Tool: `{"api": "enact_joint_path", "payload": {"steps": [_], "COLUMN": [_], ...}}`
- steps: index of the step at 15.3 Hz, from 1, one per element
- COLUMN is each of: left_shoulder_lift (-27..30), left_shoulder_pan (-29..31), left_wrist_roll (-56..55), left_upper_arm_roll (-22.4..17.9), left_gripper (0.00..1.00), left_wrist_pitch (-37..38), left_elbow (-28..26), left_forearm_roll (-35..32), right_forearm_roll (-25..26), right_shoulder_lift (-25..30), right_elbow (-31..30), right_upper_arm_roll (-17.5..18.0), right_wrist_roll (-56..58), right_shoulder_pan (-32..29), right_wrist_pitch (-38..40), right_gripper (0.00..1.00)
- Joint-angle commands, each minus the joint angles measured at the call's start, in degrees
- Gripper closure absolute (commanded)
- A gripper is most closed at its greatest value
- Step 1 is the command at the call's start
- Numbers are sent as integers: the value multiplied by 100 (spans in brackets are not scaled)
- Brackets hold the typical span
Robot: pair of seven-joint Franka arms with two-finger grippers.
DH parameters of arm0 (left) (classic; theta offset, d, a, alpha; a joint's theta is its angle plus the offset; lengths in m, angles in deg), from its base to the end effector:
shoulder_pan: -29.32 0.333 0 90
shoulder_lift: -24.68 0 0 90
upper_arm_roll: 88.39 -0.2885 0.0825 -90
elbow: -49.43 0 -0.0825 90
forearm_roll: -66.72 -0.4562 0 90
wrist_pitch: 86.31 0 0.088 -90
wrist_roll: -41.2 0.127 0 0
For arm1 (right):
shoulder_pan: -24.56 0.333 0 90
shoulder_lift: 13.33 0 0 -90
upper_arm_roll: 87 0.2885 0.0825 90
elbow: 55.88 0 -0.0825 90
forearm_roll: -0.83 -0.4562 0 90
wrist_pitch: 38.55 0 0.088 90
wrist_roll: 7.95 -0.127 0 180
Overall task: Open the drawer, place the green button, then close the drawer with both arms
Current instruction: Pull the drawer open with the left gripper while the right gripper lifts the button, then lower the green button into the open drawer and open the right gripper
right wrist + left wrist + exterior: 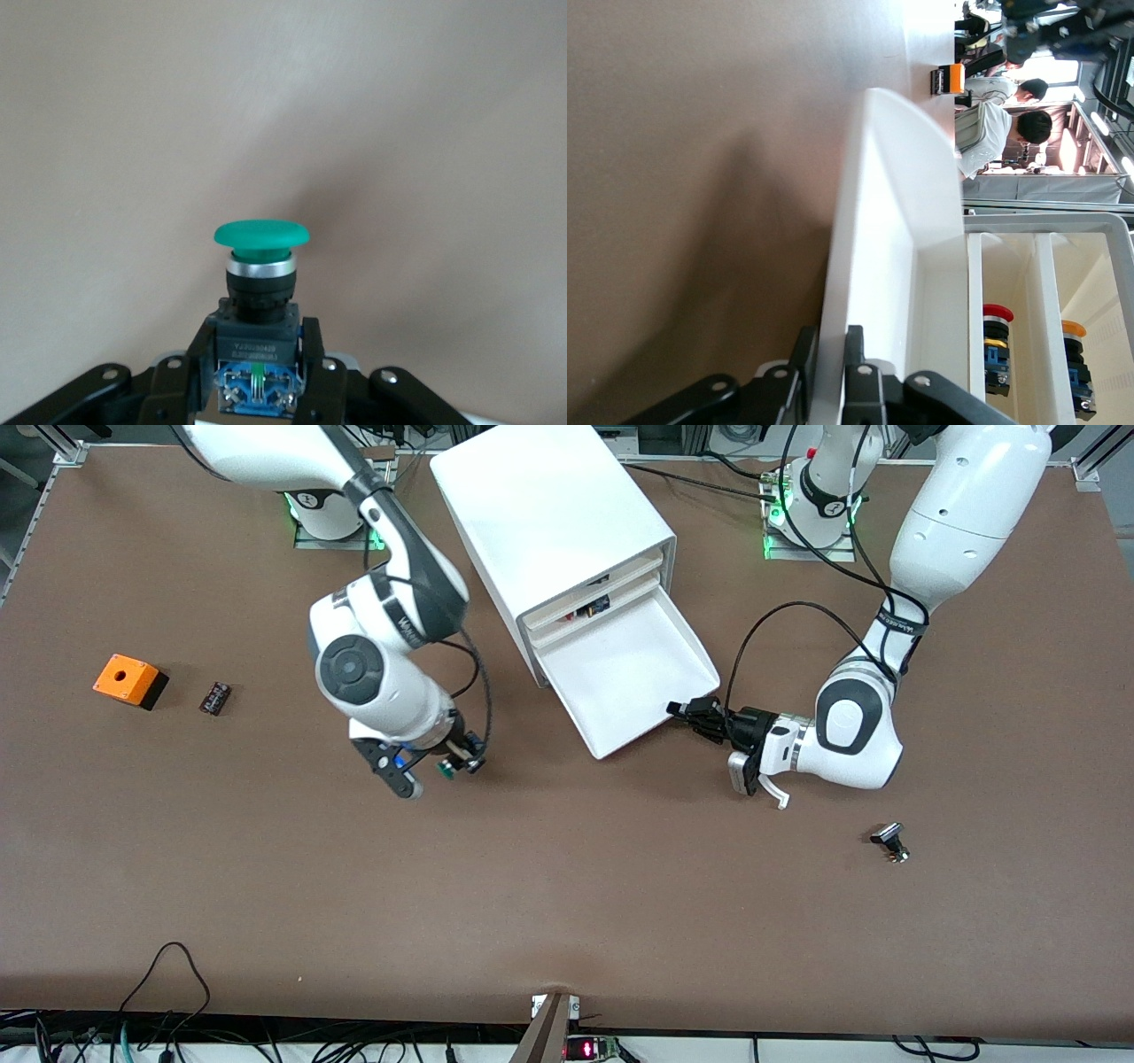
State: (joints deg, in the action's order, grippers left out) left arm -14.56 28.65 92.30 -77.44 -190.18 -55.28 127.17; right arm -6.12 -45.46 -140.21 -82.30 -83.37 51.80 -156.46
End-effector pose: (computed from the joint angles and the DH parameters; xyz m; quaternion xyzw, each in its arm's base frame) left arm 0.5844 -0.2165 0.0787 0.8110 -0.1693 -0.1212 0.5467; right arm 0.6443 0.4032 0.2813 -0.9129 0.4008 0.0531 0.0555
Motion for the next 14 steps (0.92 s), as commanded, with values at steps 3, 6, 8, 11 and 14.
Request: {"api": "enact_joint_path", "payload": {"steps": [3,6,8,11,14], "left_shoulder_lift": [-5,48,48,48,74], "left_shoulder_pan": [67,155,181,225,252], "left_wrist_roll": [-407,-1064,-1855,-2620,-3377], "left_upper_arm_roll": [-84,-172,-208,-234,-243], "left_gripper": [0,0,0,0,0], "left_wrist_pitch": [112,602,990,1648,2316], "left_elbow": [354,861,1362,1916,2453], "left_forearm_roll": [-175,-751,-1595,-2202,-3257], "right_forearm_roll": [-35,-8,140,247,474], "right_shoulder_lift": [-574,-741,-838,-978,-1250], "right_elbow": [1066,1269,1322,1314,1322], "right_upper_arm_roll": [-66,-101,-101,-110,-119], "right_wrist_roll": [-1271,-1966,-2528,-3214,-3934], "right_shoulder_pan": [693,1133,1423,1792,2074], "right_wrist_pitch": [137,15,-187,-539,-1083], "right_gripper": [100,100,100,100,100]}}
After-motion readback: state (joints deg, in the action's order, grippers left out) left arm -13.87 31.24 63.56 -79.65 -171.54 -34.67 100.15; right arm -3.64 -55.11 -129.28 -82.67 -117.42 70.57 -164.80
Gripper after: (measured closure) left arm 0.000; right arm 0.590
